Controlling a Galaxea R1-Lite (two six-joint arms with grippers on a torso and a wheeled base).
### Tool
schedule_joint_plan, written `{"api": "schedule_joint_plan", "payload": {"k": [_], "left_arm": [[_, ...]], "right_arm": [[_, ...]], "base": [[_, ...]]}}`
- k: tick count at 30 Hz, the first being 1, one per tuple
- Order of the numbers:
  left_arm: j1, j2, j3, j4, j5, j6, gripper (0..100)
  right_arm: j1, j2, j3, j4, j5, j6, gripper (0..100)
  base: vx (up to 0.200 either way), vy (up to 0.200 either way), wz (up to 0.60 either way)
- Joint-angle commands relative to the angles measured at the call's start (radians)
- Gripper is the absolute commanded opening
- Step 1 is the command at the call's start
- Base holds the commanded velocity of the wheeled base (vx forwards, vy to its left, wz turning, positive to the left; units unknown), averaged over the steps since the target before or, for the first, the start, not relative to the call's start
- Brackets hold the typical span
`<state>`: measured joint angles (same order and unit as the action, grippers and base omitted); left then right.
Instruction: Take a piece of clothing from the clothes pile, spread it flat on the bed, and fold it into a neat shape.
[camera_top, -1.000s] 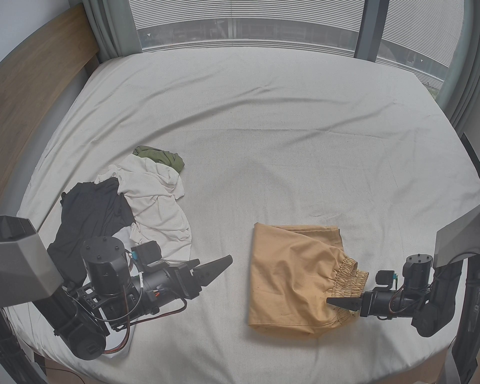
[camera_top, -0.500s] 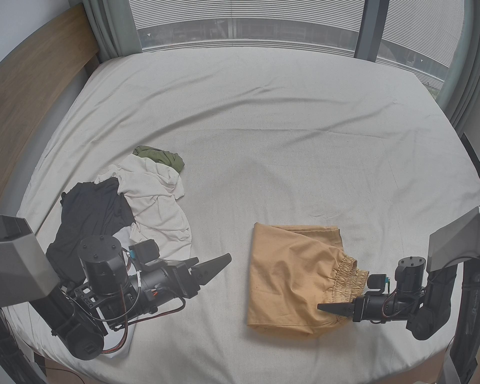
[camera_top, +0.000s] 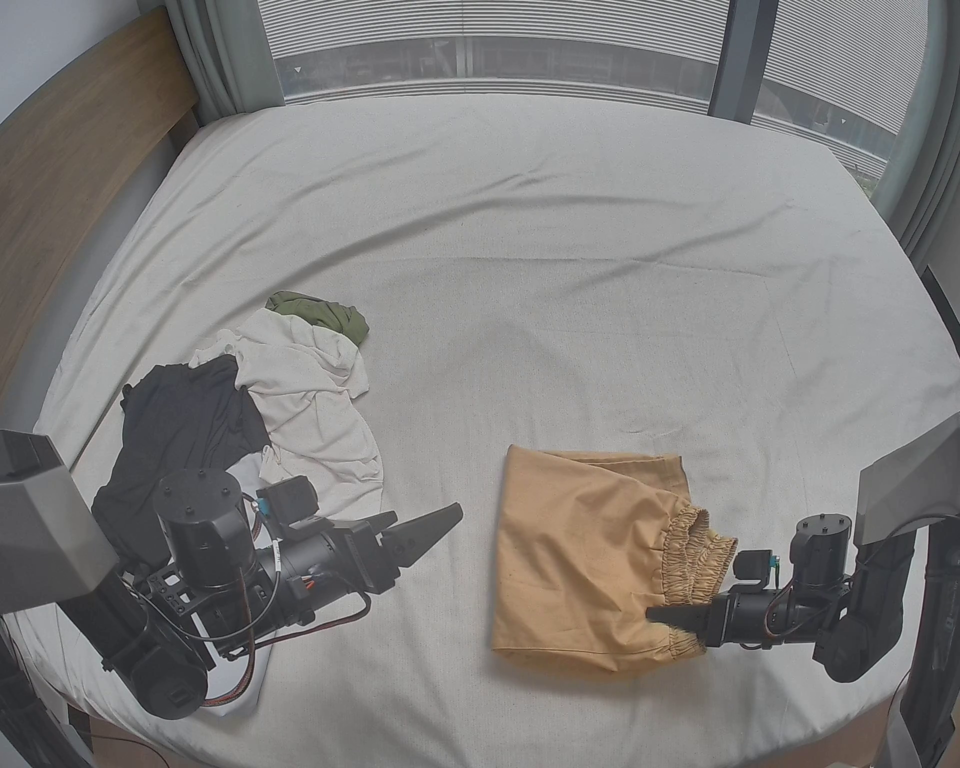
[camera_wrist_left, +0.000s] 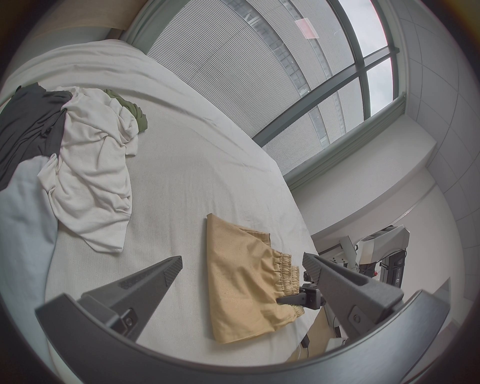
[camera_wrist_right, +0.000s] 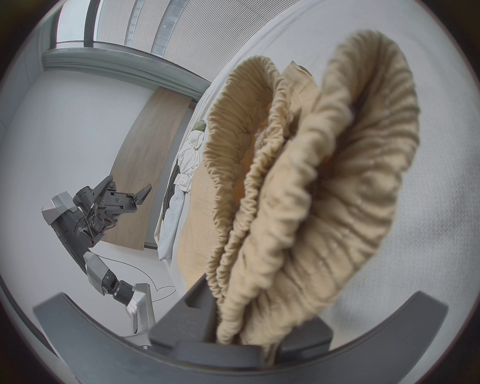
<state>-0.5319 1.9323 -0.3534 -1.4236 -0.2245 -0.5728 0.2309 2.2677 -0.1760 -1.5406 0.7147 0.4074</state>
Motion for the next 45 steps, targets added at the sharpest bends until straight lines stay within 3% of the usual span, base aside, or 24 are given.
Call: {"api": "schedule_joint_plan", "payload": {"k": [1, 7, 18, 35, 45], "left_arm": [[0.004, -0.009, -0.006, -0.047, -0.001, -0.001, 100], [0.006, -0.006, -0.006, -0.066, -0.001, -0.001, 100], [0.013, -0.007, -0.002, -0.075, -0.004, -0.001, 100], [0.063, -0.026, -0.002, -0.106, 0.005, 0.04, 100], [0.112, -0.024, 0.007, -0.113, 0.007, 0.188, 100]], "right_arm": [[0.022, -0.066, 0.007, -0.001, 0.002, 0.021, 0], [0.048, -0.22, 0.021, -0.001, 0.035, 0.111, 0], [0.09, -0.447, 0.01, 0.001, 0.039, 0.249, 0], [0.127, -0.511, -0.073, 0.002, 0.022, 0.257, 0], [0.133, -0.524, -0.283, 0.082, 0.017, 0.284, 0]], "base": [[0.0, 0.0, 0.0], [0.0, 0.0, 0.0], [0.0, 0.0, 0.0], [0.0, 0.0, 0.0], [0.0, 0.0, 0.0]]}}
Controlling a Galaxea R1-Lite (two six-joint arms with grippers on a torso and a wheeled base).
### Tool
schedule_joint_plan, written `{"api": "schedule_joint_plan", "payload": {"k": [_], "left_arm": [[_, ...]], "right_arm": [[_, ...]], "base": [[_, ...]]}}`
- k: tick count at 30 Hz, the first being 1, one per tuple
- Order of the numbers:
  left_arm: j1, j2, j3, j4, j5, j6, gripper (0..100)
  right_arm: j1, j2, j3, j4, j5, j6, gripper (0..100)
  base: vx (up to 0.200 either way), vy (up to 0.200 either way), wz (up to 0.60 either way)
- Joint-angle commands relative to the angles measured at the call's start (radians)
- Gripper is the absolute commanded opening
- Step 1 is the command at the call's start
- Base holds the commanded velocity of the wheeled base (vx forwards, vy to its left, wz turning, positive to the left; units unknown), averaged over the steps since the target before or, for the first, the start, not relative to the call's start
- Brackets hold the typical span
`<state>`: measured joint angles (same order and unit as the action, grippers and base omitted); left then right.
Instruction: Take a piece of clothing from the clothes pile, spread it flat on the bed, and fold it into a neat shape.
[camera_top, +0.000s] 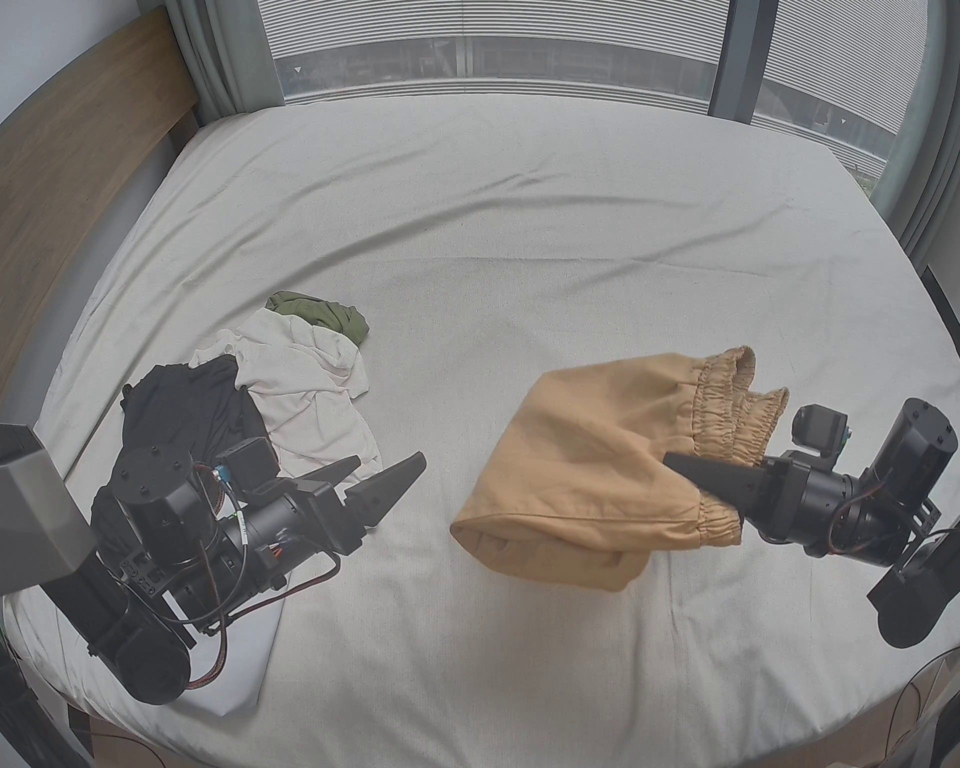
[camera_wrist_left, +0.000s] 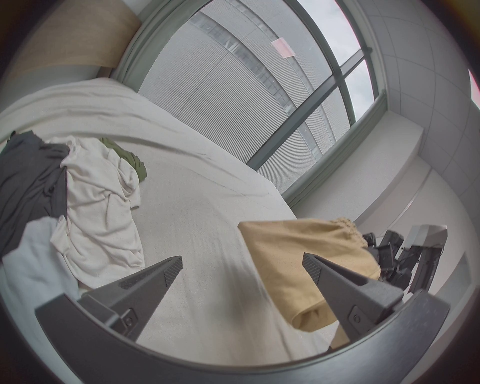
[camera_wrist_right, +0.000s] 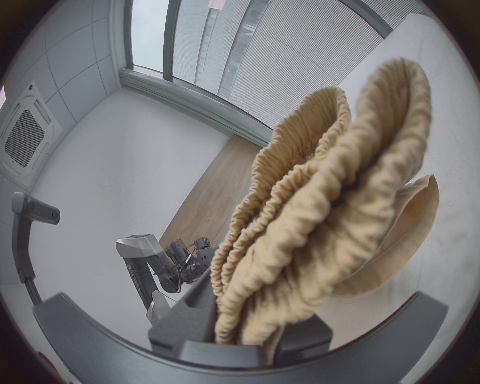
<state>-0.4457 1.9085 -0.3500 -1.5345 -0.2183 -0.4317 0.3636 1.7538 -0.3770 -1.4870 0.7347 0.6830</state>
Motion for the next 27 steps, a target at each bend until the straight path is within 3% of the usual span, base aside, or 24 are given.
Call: {"api": "schedule_joint_plan", "payload": {"k": [1, 9, 27], "left_arm": [[0.027, 0.0, 0.005, -0.003, 0.0, 0.057, 100], [0.042, -0.003, 0.008, -0.01, 0.051, 0.228, 100], [0.044, -0.013, 0.009, -0.01, 0.046, 0.223, 100]], "right_arm": [[0.0, -0.008, -0.091, 0.031, -0.005, 0.012, 0], [-0.003, 0.038, -0.313, 0.214, -0.026, 0.01, 0], [-0.003, 0.148, -0.646, 0.459, -0.046, 0.007, 0]], "base": [[0.0, 0.0, 0.0], [0.0, 0.0, 0.0], [0.0, 0.0, 0.0]]}}
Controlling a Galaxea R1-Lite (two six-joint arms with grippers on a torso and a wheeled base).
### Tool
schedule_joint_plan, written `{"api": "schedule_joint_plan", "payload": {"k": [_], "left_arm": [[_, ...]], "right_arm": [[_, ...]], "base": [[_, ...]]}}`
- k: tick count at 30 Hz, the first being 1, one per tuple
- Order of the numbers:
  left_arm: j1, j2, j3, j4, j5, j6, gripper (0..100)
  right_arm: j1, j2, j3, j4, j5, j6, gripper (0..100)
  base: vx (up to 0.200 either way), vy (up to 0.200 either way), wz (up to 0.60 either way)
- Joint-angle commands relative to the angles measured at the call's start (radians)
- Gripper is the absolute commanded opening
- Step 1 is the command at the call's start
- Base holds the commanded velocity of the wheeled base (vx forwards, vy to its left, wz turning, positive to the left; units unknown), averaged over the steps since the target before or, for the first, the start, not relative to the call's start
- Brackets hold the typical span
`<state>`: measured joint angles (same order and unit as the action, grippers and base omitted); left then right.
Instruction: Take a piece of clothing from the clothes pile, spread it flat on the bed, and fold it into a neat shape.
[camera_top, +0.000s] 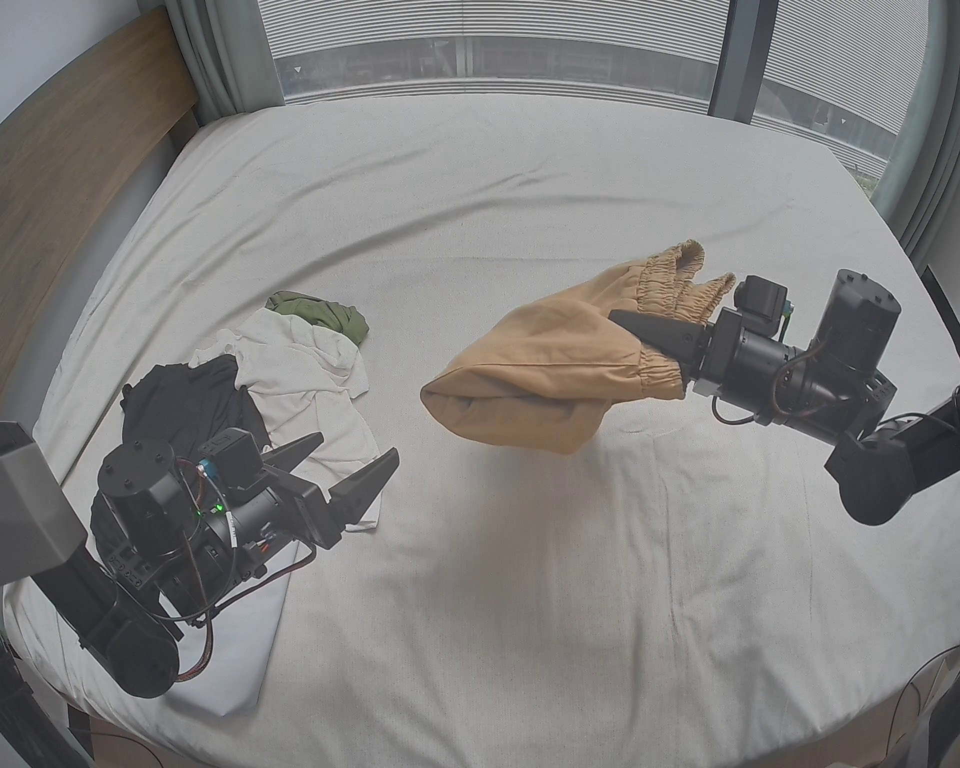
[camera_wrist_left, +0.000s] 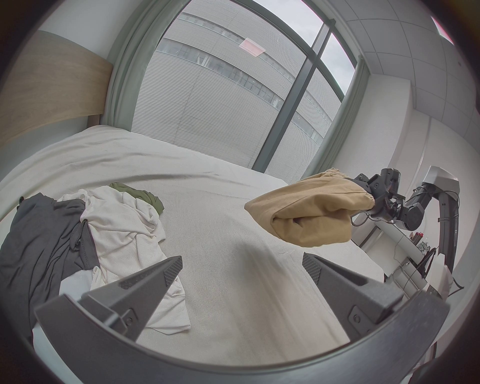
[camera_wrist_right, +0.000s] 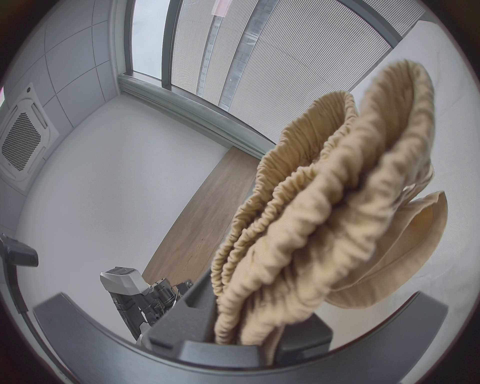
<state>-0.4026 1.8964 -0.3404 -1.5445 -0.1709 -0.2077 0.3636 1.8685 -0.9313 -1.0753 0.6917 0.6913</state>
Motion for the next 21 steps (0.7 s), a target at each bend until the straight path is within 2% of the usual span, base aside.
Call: {"api": "schedule_joint_plan", "payload": {"k": [1, 13, 21], "left_arm": [[0.001, 0.0, 0.0, 0.0, -0.002, -0.002, 100], [0.001, 0.0, 0.003, 0.0, -0.002, -0.004, 100], [-0.001, 0.006, 0.009, 0.0, -0.004, -0.004, 100]], "right_arm": [[-0.005, 0.041, -0.123, 0.072, -0.003, -0.001, 0], [-0.017, 0.176, -0.44, 0.284, -0.04, -0.004, 0], [-0.012, 0.253, -0.549, 0.311, -0.087, -0.007, 0]], "base": [[0.0, 0.0, 0.0], [0.0, 0.0, 0.0], [0.0, 0.0, 0.0]]}}
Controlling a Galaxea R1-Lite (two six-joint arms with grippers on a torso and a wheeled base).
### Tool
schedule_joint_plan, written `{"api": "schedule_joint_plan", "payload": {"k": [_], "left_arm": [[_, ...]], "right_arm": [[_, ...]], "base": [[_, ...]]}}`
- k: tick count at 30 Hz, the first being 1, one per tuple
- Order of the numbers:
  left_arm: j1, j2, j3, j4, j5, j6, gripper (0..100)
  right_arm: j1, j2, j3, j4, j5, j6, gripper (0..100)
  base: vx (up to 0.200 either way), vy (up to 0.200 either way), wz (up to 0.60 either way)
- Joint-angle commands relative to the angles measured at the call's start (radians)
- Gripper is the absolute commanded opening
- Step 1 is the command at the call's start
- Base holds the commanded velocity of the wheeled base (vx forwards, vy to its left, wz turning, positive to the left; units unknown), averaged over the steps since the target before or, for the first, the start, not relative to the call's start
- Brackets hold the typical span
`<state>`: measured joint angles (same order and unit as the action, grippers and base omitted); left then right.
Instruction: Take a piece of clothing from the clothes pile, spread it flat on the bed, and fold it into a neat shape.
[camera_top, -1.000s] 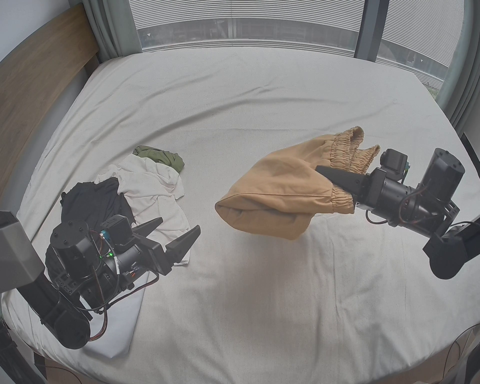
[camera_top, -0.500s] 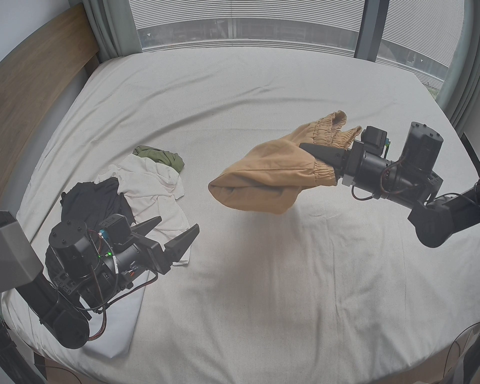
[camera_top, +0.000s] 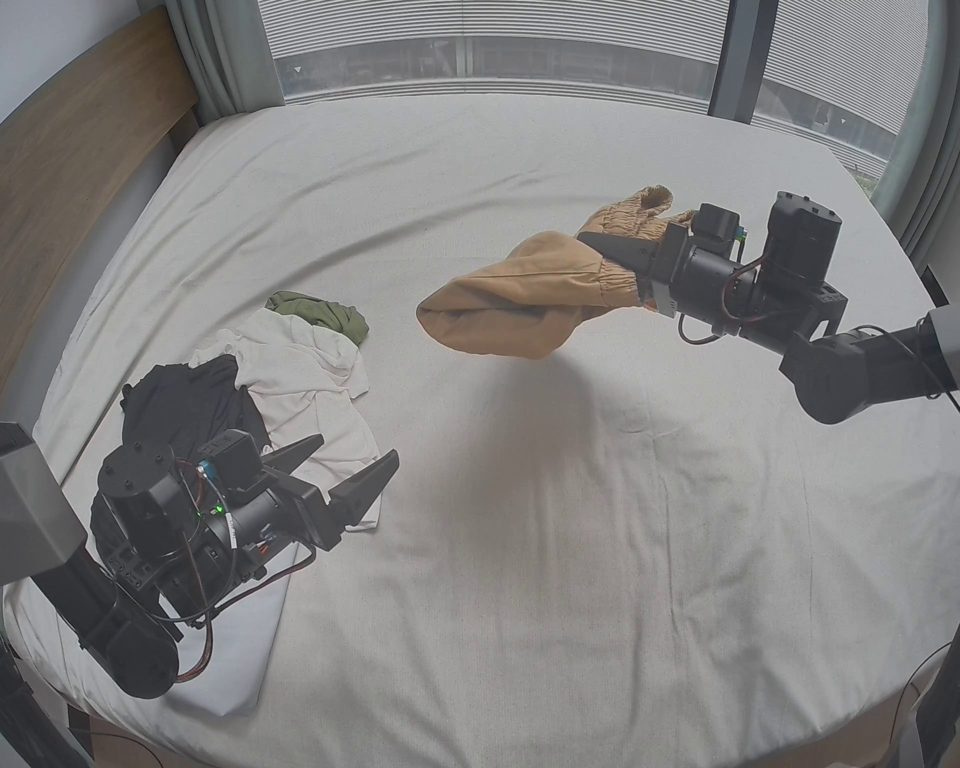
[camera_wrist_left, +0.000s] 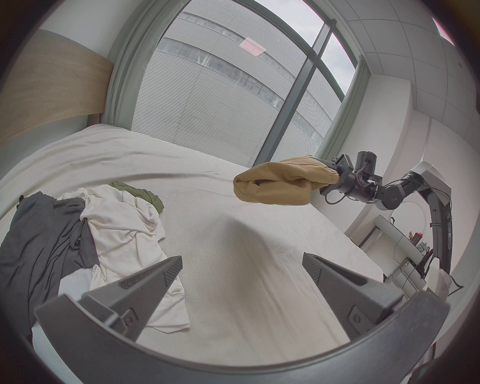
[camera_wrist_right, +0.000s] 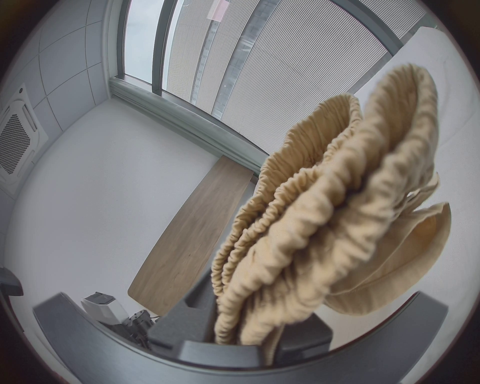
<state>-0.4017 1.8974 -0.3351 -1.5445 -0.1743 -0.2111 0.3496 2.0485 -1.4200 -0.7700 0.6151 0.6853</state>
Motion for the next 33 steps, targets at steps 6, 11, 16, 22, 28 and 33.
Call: {"api": "schedule_joint_plan", "payload": {"k": [6, 11, 16, 22, 28, 33], "left_arm": [[0.003, 0.002, 0.007, 0.0, 0.001, -0.017, 100], [0.007, 0.002, 0.016, 0.0, -0.001, -0.017, 100], [0.012, 0.0, 0.018, 0.0, -0.001, -0.022, 100], [0.015, -0.001, 0.024, 0.0, -0.004, -0.024, 100], [0.014, -0.001, 0.025, 0.0, -0.004, -0.03, 100], [0.015, -0.015, 0.024, 0.0, -0.005, -0.048, 100]], "right_arm": [[-0.003, 0.182, -0.235, 0.054, -0.034, -0.001, 0], [-0.003, 0.263, -0.422, 0.124, -0.052, -0.001, 0], [-0.001, 0.357, -0.58, 0.186, -0.103, -0.001, 0], [-0.012, 0.466, -0.58, 0.229, -0.143, -0.001, 0], [-0.024, 0.535, -0.58, 0.233, -0.146, -0.001, 0], [-0.026, 0.549, -0.58, 0.233, -0.175, -0.013, 0]], "base": [[0.0, 0.0, 0.0], [0.0, 0.0, 0.0], [0.0, 0.0, 0.0], [0.0, 0.0, 0.0], [0.0, 0.0, 0.0], [0.0, 0.0, 0.0]]}}
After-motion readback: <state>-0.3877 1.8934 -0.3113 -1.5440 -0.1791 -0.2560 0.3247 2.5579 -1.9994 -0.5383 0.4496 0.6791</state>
